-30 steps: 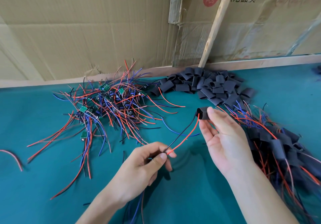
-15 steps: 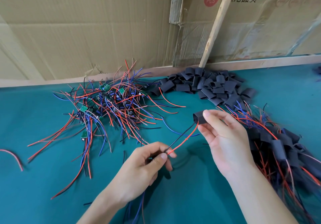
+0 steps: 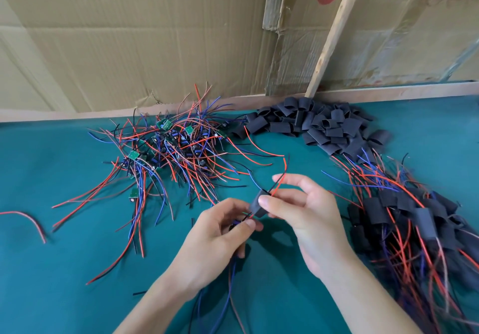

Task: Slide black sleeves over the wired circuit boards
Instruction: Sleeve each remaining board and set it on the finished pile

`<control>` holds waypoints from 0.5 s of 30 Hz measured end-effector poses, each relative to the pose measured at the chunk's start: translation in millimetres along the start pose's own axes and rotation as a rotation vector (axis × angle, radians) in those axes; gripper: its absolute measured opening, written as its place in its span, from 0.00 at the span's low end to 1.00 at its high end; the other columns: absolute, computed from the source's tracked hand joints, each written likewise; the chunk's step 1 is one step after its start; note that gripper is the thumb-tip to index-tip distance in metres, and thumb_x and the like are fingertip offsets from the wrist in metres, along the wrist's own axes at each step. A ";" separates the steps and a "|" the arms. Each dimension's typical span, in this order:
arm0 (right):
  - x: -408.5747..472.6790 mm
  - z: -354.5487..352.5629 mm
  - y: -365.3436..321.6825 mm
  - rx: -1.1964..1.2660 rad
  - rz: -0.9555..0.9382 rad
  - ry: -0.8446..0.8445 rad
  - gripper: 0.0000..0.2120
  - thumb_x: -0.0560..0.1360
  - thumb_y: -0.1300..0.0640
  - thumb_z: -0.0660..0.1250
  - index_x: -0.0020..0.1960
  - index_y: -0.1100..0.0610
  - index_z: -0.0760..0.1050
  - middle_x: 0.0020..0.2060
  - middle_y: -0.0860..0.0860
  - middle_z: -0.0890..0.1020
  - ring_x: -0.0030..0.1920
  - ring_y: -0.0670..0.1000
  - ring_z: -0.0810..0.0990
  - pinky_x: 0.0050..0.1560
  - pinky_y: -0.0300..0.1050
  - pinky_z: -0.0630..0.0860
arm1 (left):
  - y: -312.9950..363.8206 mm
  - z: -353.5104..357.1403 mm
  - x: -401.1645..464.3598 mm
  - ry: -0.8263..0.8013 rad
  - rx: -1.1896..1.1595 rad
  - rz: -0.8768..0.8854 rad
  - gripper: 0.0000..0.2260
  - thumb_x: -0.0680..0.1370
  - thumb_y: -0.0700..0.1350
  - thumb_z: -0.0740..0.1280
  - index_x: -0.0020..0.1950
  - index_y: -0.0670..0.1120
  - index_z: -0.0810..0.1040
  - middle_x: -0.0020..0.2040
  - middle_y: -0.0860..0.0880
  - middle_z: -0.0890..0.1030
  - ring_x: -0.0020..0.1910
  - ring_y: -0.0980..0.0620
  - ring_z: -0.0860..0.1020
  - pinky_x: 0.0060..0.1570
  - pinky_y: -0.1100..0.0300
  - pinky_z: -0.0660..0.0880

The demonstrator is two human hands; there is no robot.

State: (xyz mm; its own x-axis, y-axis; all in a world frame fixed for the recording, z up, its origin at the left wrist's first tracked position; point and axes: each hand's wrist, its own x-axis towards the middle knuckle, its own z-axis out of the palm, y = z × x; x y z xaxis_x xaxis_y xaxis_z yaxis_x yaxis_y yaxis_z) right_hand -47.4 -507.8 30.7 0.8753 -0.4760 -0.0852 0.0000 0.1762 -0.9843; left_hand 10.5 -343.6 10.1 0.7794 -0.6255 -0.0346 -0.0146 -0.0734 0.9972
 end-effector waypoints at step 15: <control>6.1 -10.2 0.5 0.072 -0.061 0.089 0.14 0.69 0.66 0.79 0.51 0.58 0.80 0.37 0.54 0.86 0.36 0.51 0.82 0.41 0.39 0.78 | -6.5 -0.6 2.5 0.098 -0.205 -0.050 0.05 0.78 0.32 0.70 0.52 0.39 0.79 0.47 0.45 0.83 0.47 0.41 0.86 0.44 0.58 0.82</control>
State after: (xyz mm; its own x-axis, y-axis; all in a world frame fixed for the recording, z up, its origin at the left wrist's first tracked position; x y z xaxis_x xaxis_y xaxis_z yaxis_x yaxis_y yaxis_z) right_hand -47.0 -519.5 28.0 0.8262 -0.5617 -0.0421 0.0895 0.2047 -0.9747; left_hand 12.8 -344.2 3.6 0.8332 -0.5461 -0.0873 0.1451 0.0635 0.9874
